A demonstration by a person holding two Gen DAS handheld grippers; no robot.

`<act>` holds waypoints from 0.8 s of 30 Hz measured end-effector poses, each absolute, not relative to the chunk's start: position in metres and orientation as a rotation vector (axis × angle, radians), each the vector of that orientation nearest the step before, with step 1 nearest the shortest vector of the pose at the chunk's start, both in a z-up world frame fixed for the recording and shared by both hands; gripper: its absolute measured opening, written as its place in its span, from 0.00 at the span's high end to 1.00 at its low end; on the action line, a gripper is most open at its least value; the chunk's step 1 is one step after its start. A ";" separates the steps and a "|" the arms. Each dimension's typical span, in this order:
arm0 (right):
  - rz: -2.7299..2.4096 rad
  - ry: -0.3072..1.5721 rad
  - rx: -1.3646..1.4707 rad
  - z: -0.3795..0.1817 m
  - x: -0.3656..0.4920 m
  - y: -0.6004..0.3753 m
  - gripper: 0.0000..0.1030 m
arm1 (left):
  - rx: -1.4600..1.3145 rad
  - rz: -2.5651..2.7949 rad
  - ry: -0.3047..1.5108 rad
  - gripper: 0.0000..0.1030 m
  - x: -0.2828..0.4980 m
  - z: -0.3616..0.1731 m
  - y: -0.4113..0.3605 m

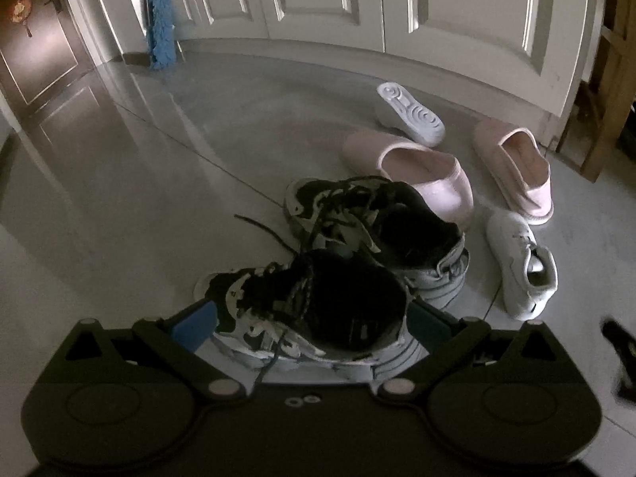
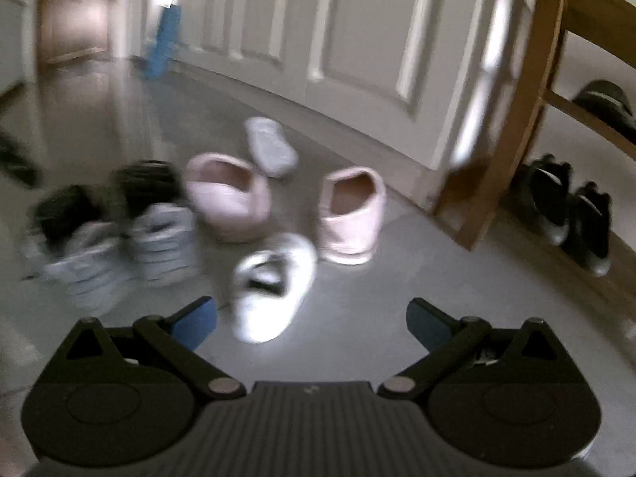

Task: Organize scattered shoes
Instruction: 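Lower the right gripper onto the white sneaker heel and close it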

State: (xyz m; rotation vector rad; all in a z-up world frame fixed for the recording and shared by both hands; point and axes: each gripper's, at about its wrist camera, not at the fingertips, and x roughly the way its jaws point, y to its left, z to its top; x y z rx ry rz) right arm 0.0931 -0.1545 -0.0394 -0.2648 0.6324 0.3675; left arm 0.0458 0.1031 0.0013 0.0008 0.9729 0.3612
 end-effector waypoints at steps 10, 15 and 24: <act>0.306 0.801 -0.287 -0.071 0.157 -0.108 0.02 | 0.035 0.273 0.999 0.00 0.060 -0.009 0.092; 0.296 0.899 -0.259 -0.089 0.171 -0.101 0.05 | 0.033 0.264 1.002 0.00 0.061 -0.010 0.095; 0.322 0.943 -0.232 -0.084 0.175 -0.103 0.09 | 0.028 0.259 1.008 0.00 0.061 -0.011 0.093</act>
